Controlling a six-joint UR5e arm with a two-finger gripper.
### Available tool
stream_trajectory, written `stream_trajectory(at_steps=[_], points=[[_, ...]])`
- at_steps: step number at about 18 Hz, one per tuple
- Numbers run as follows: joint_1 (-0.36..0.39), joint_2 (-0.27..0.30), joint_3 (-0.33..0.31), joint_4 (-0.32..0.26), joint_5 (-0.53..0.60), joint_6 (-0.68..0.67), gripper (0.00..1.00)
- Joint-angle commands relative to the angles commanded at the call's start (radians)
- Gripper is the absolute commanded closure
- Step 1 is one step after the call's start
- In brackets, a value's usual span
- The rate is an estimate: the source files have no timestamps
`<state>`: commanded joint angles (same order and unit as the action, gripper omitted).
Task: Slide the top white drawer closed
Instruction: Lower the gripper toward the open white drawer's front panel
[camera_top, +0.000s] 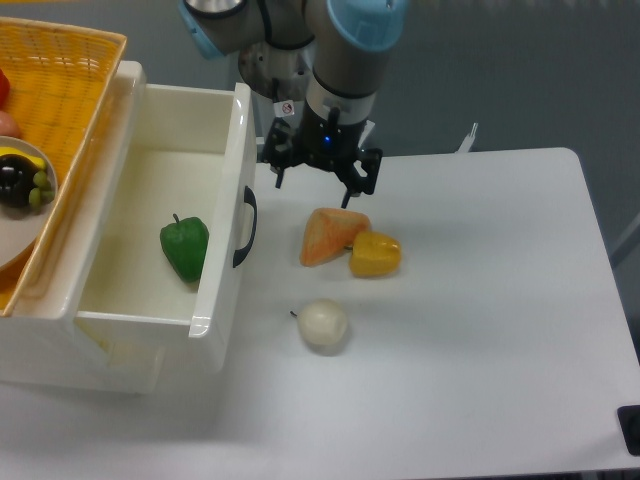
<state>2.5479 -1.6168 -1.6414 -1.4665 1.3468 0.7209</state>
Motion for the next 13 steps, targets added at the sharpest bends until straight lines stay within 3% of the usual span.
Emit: stream_trajectory(at_steps=[13], points=[[0.046,-0.057,-0.005,0.002,0.017,0.015,0.0]])
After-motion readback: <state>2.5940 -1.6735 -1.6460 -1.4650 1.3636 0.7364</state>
